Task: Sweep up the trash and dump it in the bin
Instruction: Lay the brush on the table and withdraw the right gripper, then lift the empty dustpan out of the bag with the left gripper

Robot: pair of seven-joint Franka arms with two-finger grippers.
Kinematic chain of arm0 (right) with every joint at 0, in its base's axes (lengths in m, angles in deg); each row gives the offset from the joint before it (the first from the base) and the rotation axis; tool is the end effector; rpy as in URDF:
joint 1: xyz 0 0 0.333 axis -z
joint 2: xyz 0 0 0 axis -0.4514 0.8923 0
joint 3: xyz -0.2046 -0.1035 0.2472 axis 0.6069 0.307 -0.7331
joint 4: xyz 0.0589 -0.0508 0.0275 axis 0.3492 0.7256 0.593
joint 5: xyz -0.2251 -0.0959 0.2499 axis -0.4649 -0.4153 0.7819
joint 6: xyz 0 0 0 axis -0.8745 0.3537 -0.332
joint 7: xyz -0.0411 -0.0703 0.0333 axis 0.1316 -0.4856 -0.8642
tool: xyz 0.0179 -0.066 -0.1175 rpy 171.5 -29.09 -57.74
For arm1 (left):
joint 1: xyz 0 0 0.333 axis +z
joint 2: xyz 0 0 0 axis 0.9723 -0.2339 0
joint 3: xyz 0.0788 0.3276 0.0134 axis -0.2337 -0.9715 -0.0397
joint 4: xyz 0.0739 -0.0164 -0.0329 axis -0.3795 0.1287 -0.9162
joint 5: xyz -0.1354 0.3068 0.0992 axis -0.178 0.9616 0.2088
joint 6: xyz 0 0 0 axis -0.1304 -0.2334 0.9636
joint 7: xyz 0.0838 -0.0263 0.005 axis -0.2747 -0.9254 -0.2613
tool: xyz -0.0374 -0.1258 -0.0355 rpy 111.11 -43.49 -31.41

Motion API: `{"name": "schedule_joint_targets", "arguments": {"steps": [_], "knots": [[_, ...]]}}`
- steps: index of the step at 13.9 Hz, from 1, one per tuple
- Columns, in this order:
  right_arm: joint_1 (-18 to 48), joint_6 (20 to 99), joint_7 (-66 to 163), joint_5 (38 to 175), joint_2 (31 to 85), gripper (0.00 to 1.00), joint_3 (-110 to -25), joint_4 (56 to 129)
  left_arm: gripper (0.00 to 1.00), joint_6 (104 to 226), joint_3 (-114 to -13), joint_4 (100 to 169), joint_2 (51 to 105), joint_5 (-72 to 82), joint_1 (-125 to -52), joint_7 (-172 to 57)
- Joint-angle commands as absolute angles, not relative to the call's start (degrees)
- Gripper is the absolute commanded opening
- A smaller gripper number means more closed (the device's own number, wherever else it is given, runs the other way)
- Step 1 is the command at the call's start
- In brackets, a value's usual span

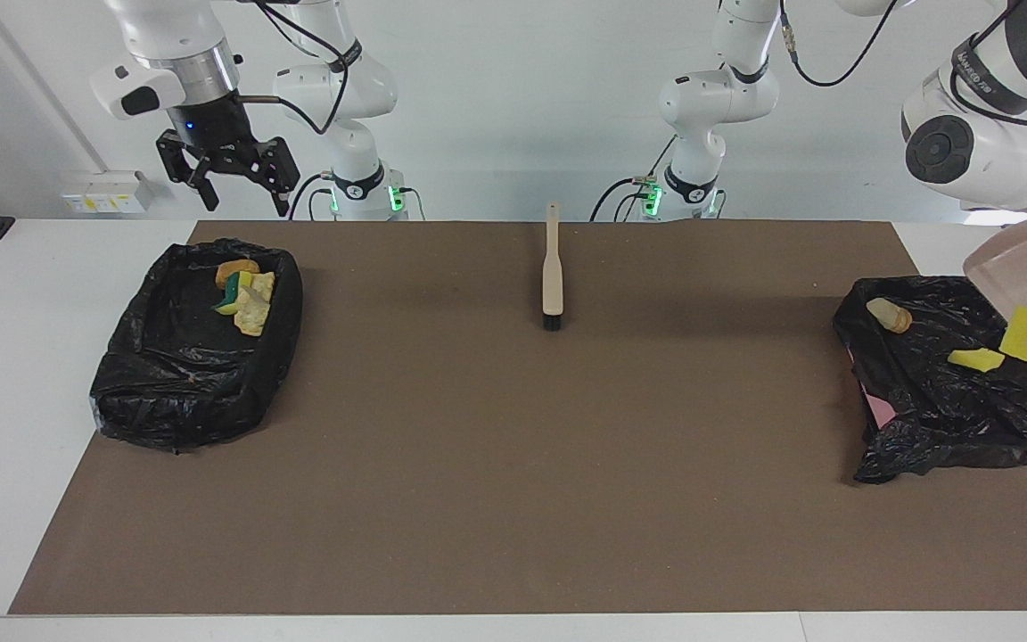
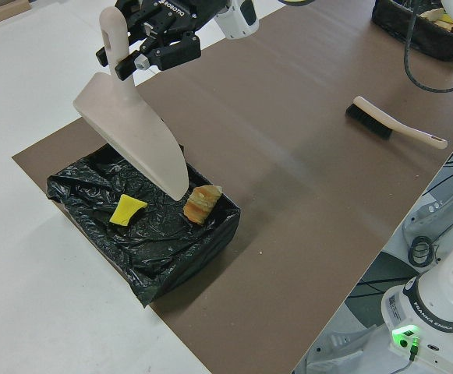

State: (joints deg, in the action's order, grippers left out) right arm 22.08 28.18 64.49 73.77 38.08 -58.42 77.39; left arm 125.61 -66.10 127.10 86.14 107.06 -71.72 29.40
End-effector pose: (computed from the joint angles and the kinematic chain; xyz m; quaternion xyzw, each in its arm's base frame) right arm 0.4758 0.0148 0.6660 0.9982 -0.0524 0.0238 0.0136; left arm 0.5305 0.1580 0.6208 -0.5869 0.5327 0.3950 0.4645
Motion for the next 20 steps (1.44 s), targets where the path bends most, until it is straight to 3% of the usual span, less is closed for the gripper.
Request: {"name": "schedule_joint_targets", "arguments": {"steps": [1,3,7,15,20], "knots": [[22.7,27.1,62.2,74.1,38.2,1.00,-57.5,76.3,0.00,127.1,-66.7,135.1,91.9,109.0,-72.4,23.5],[22.6,26.6,62.1,74.2,35.7,1.00,-57.4,78.9,0.00,126.6,-66.7,134.9,91.8,108.9,-72.3,23.3],[22.7,26.6,62.1,74.1,35.9,1.00,-57.3,78.8,0.00,121.0,-66.6,134.4,91.6,106.8,-75.9,21.1],[24.3,26.7,59.6,74.2,33.8,1.00,-57.1,82.4,0.00,108.0,-66.6,133.0,91.4,88.9,-86.9,-2.8],[24.2,26.8,59.4,74.2,33.8,1.00,-57.1,82.7,0.00,106.8,-66.6,132.1,91.3,68.9,-87.5,-18.5]]}}
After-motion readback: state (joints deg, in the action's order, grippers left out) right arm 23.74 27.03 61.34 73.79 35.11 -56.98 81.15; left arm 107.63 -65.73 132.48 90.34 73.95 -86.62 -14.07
